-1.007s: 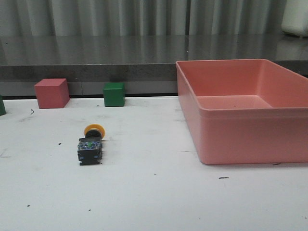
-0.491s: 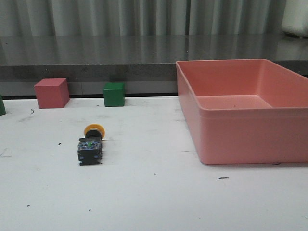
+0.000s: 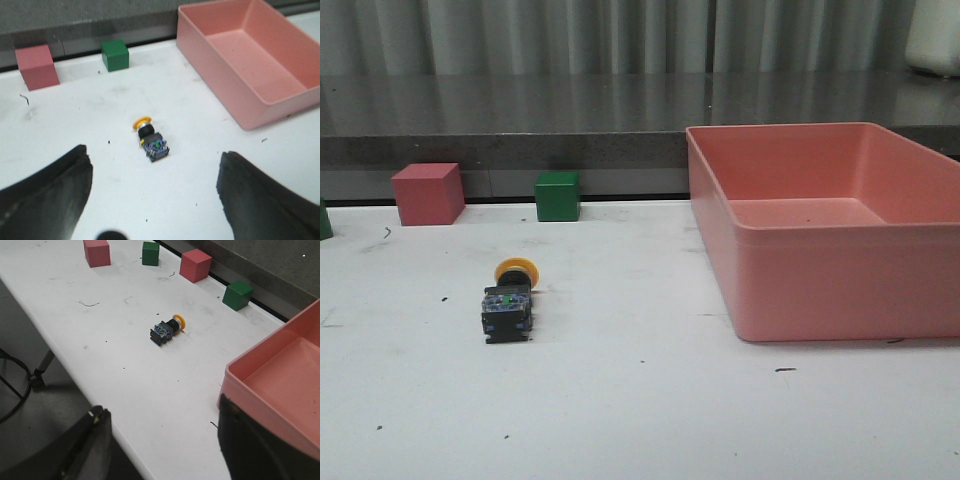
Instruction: Place and stand button with both arms
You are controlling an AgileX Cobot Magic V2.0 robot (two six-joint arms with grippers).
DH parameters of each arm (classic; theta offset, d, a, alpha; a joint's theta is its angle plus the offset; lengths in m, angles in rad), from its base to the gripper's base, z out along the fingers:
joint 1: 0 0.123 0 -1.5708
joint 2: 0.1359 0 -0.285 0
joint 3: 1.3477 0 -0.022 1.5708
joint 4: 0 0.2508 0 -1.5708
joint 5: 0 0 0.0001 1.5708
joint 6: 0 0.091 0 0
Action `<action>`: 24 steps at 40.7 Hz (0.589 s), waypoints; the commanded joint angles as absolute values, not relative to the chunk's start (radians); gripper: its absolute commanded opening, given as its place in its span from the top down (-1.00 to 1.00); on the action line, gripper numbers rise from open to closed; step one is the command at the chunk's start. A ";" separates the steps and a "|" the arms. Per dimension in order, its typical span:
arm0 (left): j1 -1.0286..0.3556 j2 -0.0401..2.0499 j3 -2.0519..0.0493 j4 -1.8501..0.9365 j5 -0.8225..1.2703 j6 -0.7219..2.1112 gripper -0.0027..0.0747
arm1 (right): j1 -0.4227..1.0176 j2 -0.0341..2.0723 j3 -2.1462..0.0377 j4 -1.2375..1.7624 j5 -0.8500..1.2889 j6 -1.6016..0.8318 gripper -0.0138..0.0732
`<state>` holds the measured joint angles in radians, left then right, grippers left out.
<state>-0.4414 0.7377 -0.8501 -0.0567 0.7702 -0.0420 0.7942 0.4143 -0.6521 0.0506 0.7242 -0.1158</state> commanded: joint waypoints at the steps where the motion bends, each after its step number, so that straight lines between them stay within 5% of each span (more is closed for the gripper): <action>1: -0.448 0.856 -0.948 -0.070 0.803 -0.042 -0.41 | 0.791 0.419 -0.677 0.044 0.644 -0.126 -0.42; 24: -0.448 1.474 -1.286 -0.079 0.949 -0.042 -0.41 | 0.791 0.419 -0.677 0.044 0.644 -0.126 -0.42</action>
